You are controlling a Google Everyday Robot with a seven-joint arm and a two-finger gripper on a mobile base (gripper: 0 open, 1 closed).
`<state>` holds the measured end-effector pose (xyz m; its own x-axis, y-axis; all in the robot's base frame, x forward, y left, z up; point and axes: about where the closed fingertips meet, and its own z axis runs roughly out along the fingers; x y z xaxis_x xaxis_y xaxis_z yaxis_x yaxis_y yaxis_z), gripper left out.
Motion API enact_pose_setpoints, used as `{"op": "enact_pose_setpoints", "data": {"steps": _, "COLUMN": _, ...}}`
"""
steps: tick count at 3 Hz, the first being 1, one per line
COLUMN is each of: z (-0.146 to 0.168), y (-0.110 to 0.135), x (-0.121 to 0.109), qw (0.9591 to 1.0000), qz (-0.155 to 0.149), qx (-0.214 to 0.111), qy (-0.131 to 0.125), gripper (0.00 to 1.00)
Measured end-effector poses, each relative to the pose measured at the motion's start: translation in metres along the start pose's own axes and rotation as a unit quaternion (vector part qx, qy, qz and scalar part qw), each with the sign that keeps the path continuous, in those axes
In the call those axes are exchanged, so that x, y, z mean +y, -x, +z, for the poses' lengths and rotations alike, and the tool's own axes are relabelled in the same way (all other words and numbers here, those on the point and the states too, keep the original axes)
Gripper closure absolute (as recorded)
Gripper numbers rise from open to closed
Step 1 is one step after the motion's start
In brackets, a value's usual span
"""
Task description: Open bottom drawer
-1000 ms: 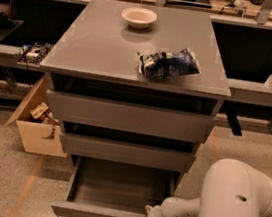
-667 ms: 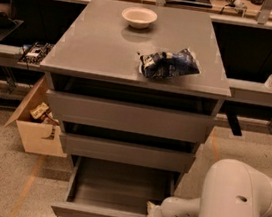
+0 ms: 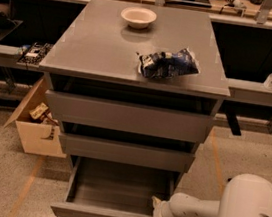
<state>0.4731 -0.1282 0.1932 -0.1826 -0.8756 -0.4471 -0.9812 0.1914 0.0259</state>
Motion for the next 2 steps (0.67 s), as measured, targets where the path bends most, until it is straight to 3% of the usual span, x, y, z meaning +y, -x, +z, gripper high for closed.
{"op": "enact_pose_setpoints", "data": {"steps": 1, "z": -0.04, "y": -0.02, "x": -0.046, "qw": 0.9985, "qz": -0.001, "qx": -0.006, "qy": -0.055, "gripper": 0.0}}
{"op": "enact_pose_setpoints", "data": {"steps": 2, "z": -0.067, "y": -0.03, "x": -0.078, "qw": 0.9943, "qz": 0.009, "qx": -0.004, "qy": -0.106, "gripper": 0.0}}
